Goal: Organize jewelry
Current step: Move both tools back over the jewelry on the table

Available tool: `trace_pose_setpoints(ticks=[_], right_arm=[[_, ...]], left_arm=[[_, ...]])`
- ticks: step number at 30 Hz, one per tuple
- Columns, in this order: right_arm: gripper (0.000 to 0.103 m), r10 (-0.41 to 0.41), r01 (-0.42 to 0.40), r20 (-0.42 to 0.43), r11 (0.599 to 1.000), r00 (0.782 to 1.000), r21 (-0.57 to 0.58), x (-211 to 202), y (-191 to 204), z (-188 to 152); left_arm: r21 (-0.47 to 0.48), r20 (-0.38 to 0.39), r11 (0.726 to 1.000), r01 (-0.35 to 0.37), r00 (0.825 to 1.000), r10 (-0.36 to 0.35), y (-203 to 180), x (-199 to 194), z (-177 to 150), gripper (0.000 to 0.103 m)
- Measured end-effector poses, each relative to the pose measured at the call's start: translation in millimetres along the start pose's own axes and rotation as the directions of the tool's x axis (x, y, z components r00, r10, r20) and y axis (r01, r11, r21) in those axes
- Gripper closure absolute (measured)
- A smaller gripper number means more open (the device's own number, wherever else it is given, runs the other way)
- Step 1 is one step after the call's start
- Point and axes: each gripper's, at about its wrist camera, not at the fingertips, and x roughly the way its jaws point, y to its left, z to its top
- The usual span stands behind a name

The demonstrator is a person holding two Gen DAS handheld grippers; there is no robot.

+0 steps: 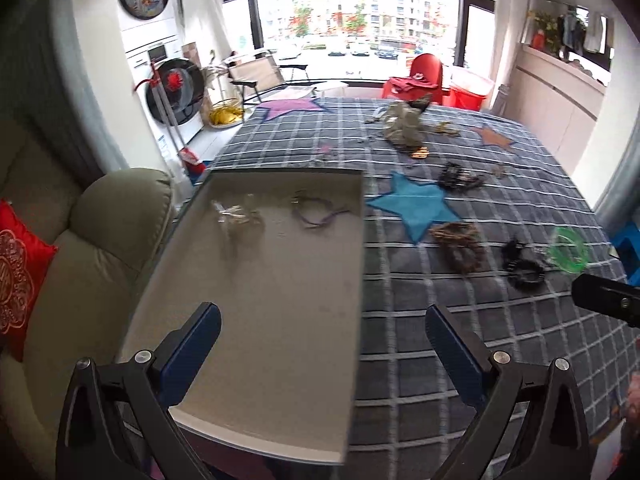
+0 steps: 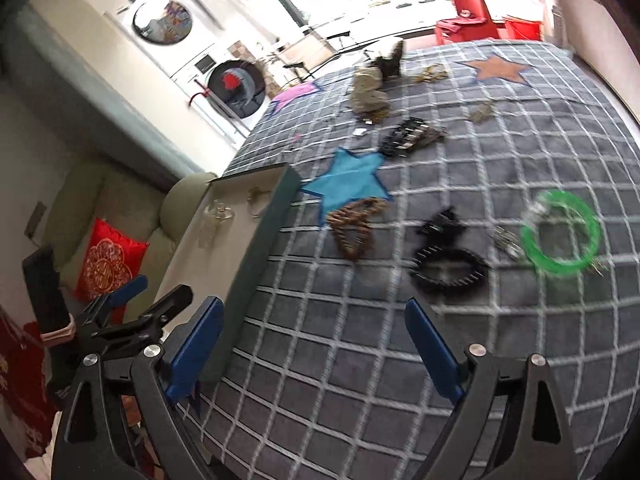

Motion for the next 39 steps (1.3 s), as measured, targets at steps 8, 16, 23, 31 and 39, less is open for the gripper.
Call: trace_pose_setpoints(ticks=[8,16,23,31,39], right_arm=[[0.009,-0.008,0.005,0.037,0.996,0.999,0.085,-27.7,-44.8,-12.4],[0.009,-0.032,0.017,0.103,0.989,0.994,0.150,-51.3,-78.5,-21.3],[0.009,-0.086,0.066,0.115,0.983,0.990,0.173,-62.4,-104.1,-21.0],[0.009,-0.205,0.195,0.045,0.965,0.978,0.175,-60.3,-133.5,-17.2],[0.009,-0.315,0.307,0.040,0.942,0.948,0.140,-61.2,-147.4,-0.5]], left_arm=[[0.032,-0.014,0.998,0.058,0.998,-0.058,-40.0,-5.4,-2.2,0.000],[0.067,-0.038,0.994,0.088,0.996,-0.086,-71.7,-0.8,-2.6,0.000],[0.099,-0.059,0.991,0.090,0.995,-0.085,-96.1,9.4,0.5,0.000],[0.100,-0.083,0.991,0.089,0.993,-0.081,-103.6,31.6,12.6,0.000],[0.146,-0.070,0.985,0.091,0.994,-0.082,-116.3,49.4,35.7,0.000]])
